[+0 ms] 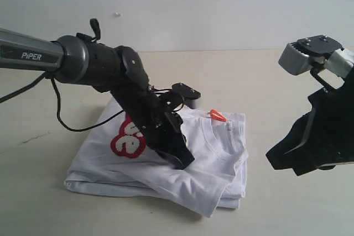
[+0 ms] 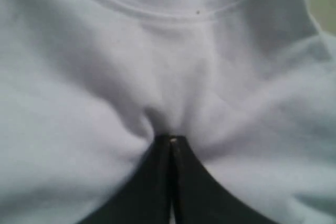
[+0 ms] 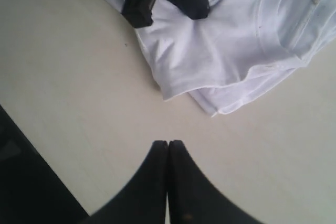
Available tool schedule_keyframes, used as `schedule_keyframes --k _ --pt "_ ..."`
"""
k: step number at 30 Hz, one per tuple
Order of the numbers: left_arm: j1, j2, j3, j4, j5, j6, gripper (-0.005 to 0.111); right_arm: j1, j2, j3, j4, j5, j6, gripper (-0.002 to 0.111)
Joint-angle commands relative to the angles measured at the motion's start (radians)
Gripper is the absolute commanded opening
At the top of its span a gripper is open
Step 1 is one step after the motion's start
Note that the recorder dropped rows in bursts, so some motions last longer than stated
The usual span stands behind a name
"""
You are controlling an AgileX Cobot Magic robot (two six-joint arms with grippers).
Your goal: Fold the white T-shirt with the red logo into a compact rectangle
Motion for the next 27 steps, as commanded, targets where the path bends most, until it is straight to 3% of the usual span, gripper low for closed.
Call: schedule_keyframes --k 1,4,9,16,27 --pt "-0.052 0.046 0.001 0.124 -0.253 -0.117 0.0 0.0 -0.009 0.005 0.027 0.017 -0.003 0.0" --pt "-0.054 0.066 -0.003 0.106 -0.335 -0.176 0.0 0.0 -0.009 0.005 0.027 0.017 -0.003 0.0" --pt "-0.015 0.09 -0.016 0.104 -0.319 -0.207 0.0 0.0 -0.009 0.005 0.014 0.017 -0.003 0.0" --pt "0.041 0.09 -0.014 0.106 -0.125 -0.114 0.0 0.0 -0.009 0.005 0.007 -0.026 -0.003 0.0" --pt "0.042 0.09 -0.014 0.151 0.065 -0.09 0.0 0.0 -0.009 0.005 0.007 -0.033 -0.003 0.0"
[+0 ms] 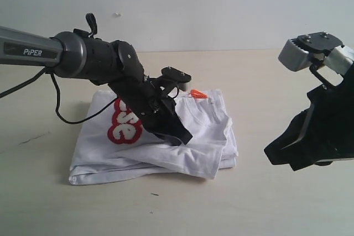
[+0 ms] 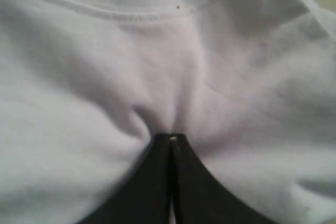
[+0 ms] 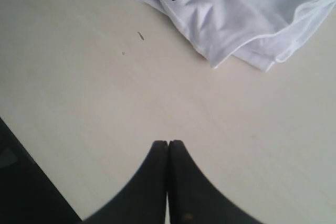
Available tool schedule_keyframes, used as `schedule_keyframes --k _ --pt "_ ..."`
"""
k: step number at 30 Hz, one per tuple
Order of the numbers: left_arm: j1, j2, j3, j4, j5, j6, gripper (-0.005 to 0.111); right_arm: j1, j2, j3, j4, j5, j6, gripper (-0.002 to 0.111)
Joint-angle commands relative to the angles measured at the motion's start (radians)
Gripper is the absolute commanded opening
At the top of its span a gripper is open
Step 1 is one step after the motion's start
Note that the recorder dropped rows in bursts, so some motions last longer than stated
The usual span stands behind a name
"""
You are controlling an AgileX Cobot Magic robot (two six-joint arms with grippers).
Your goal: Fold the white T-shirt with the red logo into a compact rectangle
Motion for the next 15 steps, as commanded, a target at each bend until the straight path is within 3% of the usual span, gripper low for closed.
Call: schedule_keyframes --k 1,15 --pt "0.0 0.046 0.034 0.121 0.176 -0.002 0.0 0.0 -0.009 0.005 -0.002 -0.01 -0.003 0.0" --pt "0.042 -0.247 0.034 0.097 0.115 -0.068 0.0 0.0 -0.042 0.005 -0.104 -0.096 0.014 0.0"
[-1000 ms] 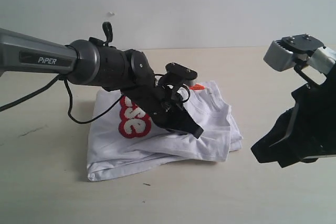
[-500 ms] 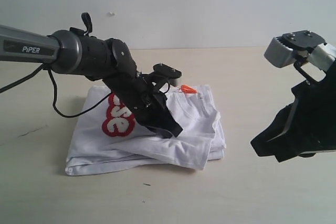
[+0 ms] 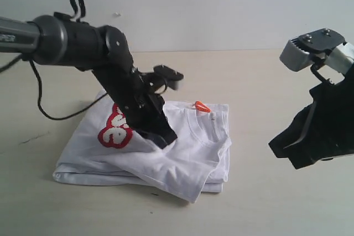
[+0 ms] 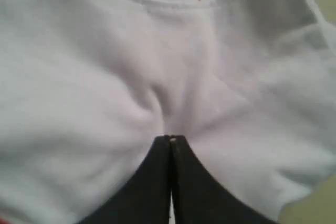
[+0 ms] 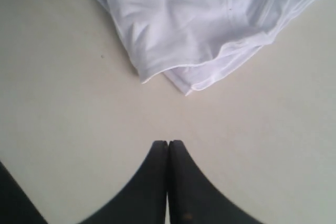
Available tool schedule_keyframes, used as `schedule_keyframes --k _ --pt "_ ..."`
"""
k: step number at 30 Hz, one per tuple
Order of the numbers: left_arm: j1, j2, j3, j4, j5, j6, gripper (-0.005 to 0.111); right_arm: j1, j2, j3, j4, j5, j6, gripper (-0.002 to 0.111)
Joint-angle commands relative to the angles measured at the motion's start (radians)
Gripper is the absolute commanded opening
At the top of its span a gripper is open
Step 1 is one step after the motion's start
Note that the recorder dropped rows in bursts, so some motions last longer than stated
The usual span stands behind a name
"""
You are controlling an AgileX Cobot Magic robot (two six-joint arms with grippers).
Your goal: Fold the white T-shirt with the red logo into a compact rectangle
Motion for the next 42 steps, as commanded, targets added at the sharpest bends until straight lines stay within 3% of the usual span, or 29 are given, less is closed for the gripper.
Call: schedule_keyframes --k 1,10,17,25,30,35,42 --pt "0.03 -0.143 -0.001 -0.002 -0.038 -0.033 0.0 0.0 -0.045 0.005 -0.046 -0.053 0.023 0.0" --pt "0.117 -0.394 0.077 0.049 0.004 -0.102 0.0 0.0 -0.23 0.005 -0.115 -0.063 0.085 0.0" --pt "0.202 -0.685 0.303 0.046 -0.183 -0.214 0.0 0.0 -0.489 0.092 -0.166 -0.19 0.155 0.0" --pt "0.208 -1.035 0.566 0.078 -0.416 -0.308 0.0 0.0 -0.685 0.19 -0.175 -0.313 0.18 0.0" --pt "0.208 -1.249 0.712 0.165 -0.515 -0.409 0.0 0.0 -0.726 0.228 -0.286 -0.46 0.258 0.0" --pt "0.208 -1.439 0.847 0.272 -0.554 -0.514 0.0 0.0 -0.706 0.262 -0.409 -0.601 0.365 0.0" --pt "0.228 -1.667 0.991 0.428 -0.554 -0.725 0.0 0.0 -0.689 0.334 -0.413 -0.725 0.363 0.0"
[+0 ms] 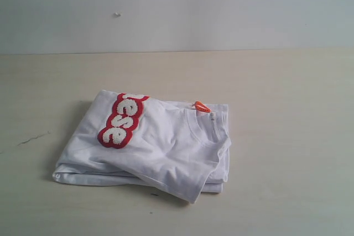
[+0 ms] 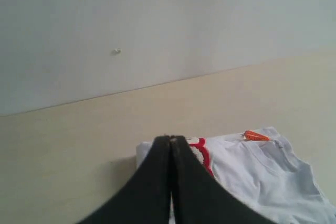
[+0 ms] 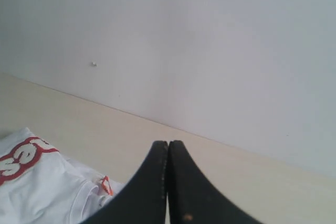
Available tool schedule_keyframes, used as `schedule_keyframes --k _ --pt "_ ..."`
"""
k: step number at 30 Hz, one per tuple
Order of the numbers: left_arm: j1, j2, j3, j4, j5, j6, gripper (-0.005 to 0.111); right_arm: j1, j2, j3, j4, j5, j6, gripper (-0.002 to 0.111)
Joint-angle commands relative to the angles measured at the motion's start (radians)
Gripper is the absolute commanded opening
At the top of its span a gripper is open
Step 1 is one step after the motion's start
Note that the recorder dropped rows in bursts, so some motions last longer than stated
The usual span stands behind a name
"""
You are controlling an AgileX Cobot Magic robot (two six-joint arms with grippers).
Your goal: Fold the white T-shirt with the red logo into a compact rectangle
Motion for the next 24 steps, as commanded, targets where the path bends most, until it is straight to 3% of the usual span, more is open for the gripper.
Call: schedule_keyframes --k 1,6,11,24 --pt "0.027 -0.127 0.082 0.114 -0.015 -0.161 0.0 0.0 0.006 0.041 -0.011 -0.057 0.008 0.0" --pt "0.111 -0.222 0.143 0.262 -0.015 -0.232 0.0 0.0 0.006 0.048 -0.011 -0.05 0.008 0.0" --pt "0.172 -0.252 0.162 0.311 -0.007 -0.232 0.0 0.0 0.005 0.048 -0.011 -0.018 0.008 0.0" --pt "0.179 -0.253 0.162 0.311 -0.006 -0.23 0.0 0.0 0.005 0.048 -0.009 -0.014 0.008 0.0"
